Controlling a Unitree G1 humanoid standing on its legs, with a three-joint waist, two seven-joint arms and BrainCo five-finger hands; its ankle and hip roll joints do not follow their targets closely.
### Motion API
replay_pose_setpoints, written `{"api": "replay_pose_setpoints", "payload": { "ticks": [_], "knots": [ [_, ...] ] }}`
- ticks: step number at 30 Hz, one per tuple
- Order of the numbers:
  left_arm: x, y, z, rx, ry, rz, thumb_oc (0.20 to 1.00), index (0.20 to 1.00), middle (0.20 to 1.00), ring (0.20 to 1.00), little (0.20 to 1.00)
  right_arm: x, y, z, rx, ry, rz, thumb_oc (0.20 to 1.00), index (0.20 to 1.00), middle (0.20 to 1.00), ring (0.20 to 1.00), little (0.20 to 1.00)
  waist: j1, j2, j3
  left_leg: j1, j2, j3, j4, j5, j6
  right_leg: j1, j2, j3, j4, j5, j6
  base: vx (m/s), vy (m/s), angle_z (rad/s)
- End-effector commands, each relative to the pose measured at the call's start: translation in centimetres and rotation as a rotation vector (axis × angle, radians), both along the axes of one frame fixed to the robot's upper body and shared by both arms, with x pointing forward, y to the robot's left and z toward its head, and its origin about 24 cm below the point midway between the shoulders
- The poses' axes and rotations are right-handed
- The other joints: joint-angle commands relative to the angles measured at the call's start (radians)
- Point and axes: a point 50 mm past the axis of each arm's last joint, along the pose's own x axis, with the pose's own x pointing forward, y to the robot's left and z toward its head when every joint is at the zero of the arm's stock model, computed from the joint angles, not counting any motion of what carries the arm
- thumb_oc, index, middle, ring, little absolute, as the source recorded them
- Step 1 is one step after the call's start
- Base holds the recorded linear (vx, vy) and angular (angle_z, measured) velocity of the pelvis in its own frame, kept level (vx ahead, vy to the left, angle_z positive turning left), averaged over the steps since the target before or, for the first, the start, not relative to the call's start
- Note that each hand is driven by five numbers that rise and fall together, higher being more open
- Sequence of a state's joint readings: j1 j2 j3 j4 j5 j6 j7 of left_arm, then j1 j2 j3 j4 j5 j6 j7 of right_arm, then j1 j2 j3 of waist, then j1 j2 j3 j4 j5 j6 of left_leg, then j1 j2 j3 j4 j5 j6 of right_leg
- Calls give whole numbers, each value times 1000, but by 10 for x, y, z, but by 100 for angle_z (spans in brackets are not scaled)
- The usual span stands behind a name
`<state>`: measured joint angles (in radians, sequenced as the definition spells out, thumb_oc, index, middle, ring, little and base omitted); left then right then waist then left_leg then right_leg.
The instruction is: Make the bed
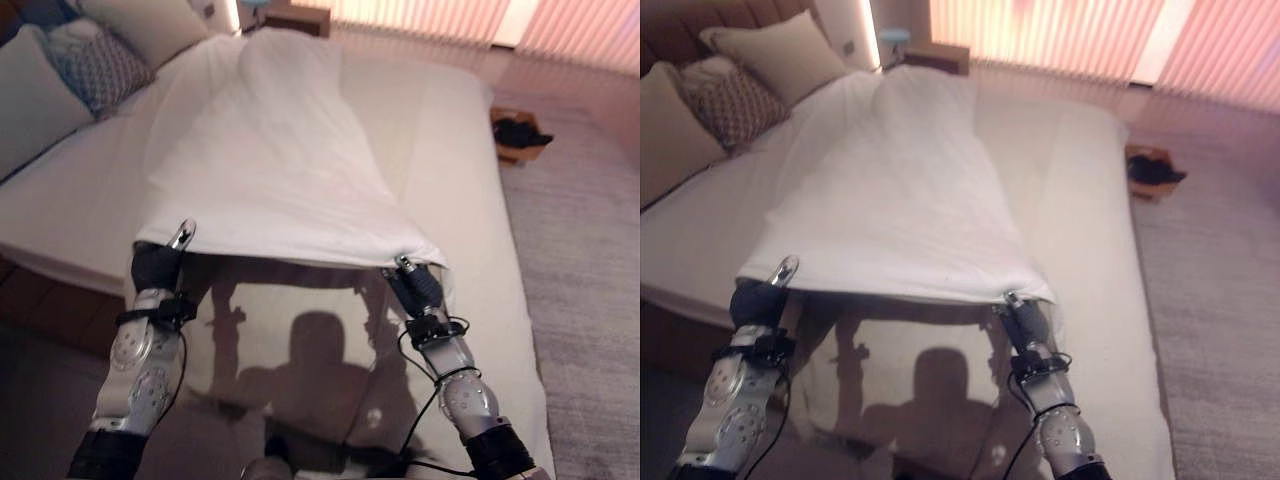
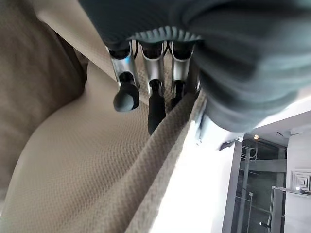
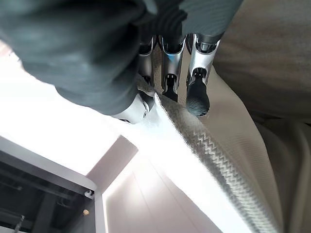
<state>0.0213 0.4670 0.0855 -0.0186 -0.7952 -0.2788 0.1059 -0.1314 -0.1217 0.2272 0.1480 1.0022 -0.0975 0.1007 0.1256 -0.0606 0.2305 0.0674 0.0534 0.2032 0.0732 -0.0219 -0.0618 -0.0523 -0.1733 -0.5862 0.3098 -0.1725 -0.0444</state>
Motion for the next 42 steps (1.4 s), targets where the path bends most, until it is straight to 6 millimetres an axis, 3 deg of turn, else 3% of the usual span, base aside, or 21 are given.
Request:
{"api": "replay_pose_setpoints", "payload": {
  "ticks": [1, 4, 7, 10, 11, 13, 14, 15, 16, 18, 22, 24, 26, 28, 29, 31, 33, 34, 37, 39, 42],
  "knots": [
    [-27, 57, 61, 52, -307, 281, 200, 200, 200, 200, 200, -15, -104, 1, -113, -27, -347, 200, 200, 200, 200, 200, 18, 50, -118, -106, -74, -32, 63, -3, -9, 84, 47, 63, -183, 106, 155, -93, 66, -43],
    [-35, 58, 55, 51, -297, 300, 200, 200, 200, 200, 200, 1, -95, 8, -163, -51, -293, 200, 200, 200, 200, 200, 105, 48, -81, -147, -103, -226, 195, 15, -62, 91, 31, 113, -178, 108, 147, -263, 171, -51],
    [-33, 49, 60, 33, -338, 253, 200, 200, 200, 200, 200, 2, -100, 12, -181, -55, -316, 200, 200, 200, 200, 200, 49, 44, -98, -81, 112, -119, 192, 58, -60, 45, -40, 57, -139, 133, 156, -357, 314, -39],
    [-32, 44, 64, 55, -351, 233, 200, 200, 200, 200, 200, 0, -104, 10, -193, -38, -324, 200, 200, 200, 200, 200, 33, 59, -126, -36, 133, -189, 145, 97, -92, 29, -79, 28, -111, 143, 173, -190, 353, 45],
    [-27, 40, 71, 69, -375, 215, 200, 200, 200, 200, 200, -4, -115, 6, -212, -13, -369, 200, 200, 200, 200, 200, 0, 63, -140, 4, 191, -226, 120, 128, -113, 13, -155, -4, -63, 169, 194, -134, 304, 21],
    [-24, 37, 74, 77, -386, 199, 200, 200, 200, 200, 200, -7, -121, 7, -211, -16, -396, 200, 200, 200, 200, 200, -24, 65, -145, 19, 214, -237, 108, 143, -125, 8, -200, -20, -40, 180, 205, -184, 558, 94],
    [-17, 28, 78, 95, -393, 147, 200, 200, 200, 200, 200, -18, -138, 6, -215, -5, -471, 200, 200, 200, 200, 200, -62, 79, -155, 39, 196, -268, 68, 51, -139, 17, -272, -20, -23, 210, 257, -248, 782, 140],
    [-14, 24, 78, 97, -388, 124, 200, 200, 200, 200, 200, -19, -141, 8, -221, -10, -484, 200, 200, 200, 200, 200, -59, 71, -145, 18, 147, -268, 62, 13, -110, 30, -308, -37, -25, 264, 257, -164, 804, 161],
    [-13, 19, 79, 102, -389, 93, 200, 200, 200, 200, 200, -22, -143, 10, -219, -18, -505, 200, 200, 200, 200, 200, -72, 65, -141, 25, 122, -257, 50, -47, -101, 53, -351, -25, -28, 340, 299, -119, 528, 133],
    [-7, 14, 81, 139, -378, 73, 200, 200, 200, 200, 200, -26, -146, 9, -200, -13, -539, 200, 200, 200, 200, 200, -81, 58, -135, 34, 63, -269, 1, -99, -70, 82, -387, -40, -57, 384, 306, -95, 577, 99],
    [-7, 12, 83, 165, -380, 104, 200, 200, 200, 200, 200, -17, -127, 13, -165, -45, -508, 200, 200, 200, 200, 200, -95, 49, -91, 28, -25, -206, 6, -61, 24, 52, -289, -10, 164, 306, 246, -144, 533, 59],
    [-11, 12, 79, 175, -365, 120, 200, 200, 200, 200, 200, -8, -119, 17, -162, -71, -469, 200, 200, 200, 200, 200, -78, 64, -85, 45, -57, -164, -27, -32, 53, 5, -191, -67, 256, 287, 252, -155, 446, -35],
    [-15, 12, 70, 161, -331, 128, 200, 200, 200, 200, 200, -4, -109, 21, -168, -92, -407, 200, 200, 200, 200, 200, -63, 45, -87, 52, -95, -147, -40, -22, 57, -50, -74, -107, 165, 259, 244, -123, 246, -71],
    [-18, 15, 65, 165, -307, 144, 200, 200, 200, 200, 200, -4, -107, 23, -162, -107, -392, 200, 200, 200, 200, 200, -54, 44, -84, 54, -95, -147, -30, -30, 51, -69, -79, -111, 107, 267, 240, -97, 56, -57],
    [-24, 22, 55, 140, -264, 162, 200, 200, 200, 200, 200, -7, -108, 23, -150, -105, -385, 200, 200, 200, 200, 200, -52, 33, -93, 36, -103, -148, 20, -60, 46, -34, -82, -56, -11, 238, 190, -27, -12, -62],
    [-26, 21, 50, 122, -254, 165, 200, 200, 200, 200, 200, -6, -106, 24, -162, -119, -370, 200, 200, 200, 200, 200, -53, 39, -92, 14, -106, -162, 79, -72, 39, -48, -53, 11, -19, 245, 183, -49, 22, -17],
    [-31, 25, 45, 102, -246, 195, 200, 200, 200, 200, 200, 6, -95, 34, -180, -151, -321, 200, 200, 200, 200, 200, 5, 36, -80, -8, -134, -227, 167, -59, 17, 1, -48, -1, -77, 236, 166, -120, 98, -10],
    [-32, 26, 44, 99, -246, 204, 200, 200, 200, 200, 200, 9, -94, 36, -186, -155, -313, 200, 200, 200, 200, 200, 14, 32, -73, -31, -121, -239, 203, -50, -1, 16, -42, 23, -105, 222, 156, -208, 197, -87],
    [-36, 31, 49, 98, -272, 218, 200, 200, 200, 200, 200, 11, -94, 40, -210, -161, -298, 200, 200, 200, 200, 200, 3, 20, -104, -46, 101, -132, 163, 27, -57, 16, -79, 27, -137, 194, 164, -194, 301, -73],
    [-37, 31, 51, 105, -282, 221, 200, 200, 200, 200, 200, 11, -97, 40, -214, -158, -307, 200, 200, 200, 200, 200, 7, 25, -115, -50, 129, -149, 143, 68, -65, 7, -89, 32, -127, 188, 166, -94, 315, -3],
    [-33, 29, 61, 98, -325, 215, 200, 200, 200, 200, 200, 7, -108, 40, -240, -145, -337, 200, 200, 200, 200, 200, -36, 37, -126, -30, 229, -186, 58, 166, -95, -27, -197, 32, -56, 208, 198, -150, 526, -18]
  ]
}}
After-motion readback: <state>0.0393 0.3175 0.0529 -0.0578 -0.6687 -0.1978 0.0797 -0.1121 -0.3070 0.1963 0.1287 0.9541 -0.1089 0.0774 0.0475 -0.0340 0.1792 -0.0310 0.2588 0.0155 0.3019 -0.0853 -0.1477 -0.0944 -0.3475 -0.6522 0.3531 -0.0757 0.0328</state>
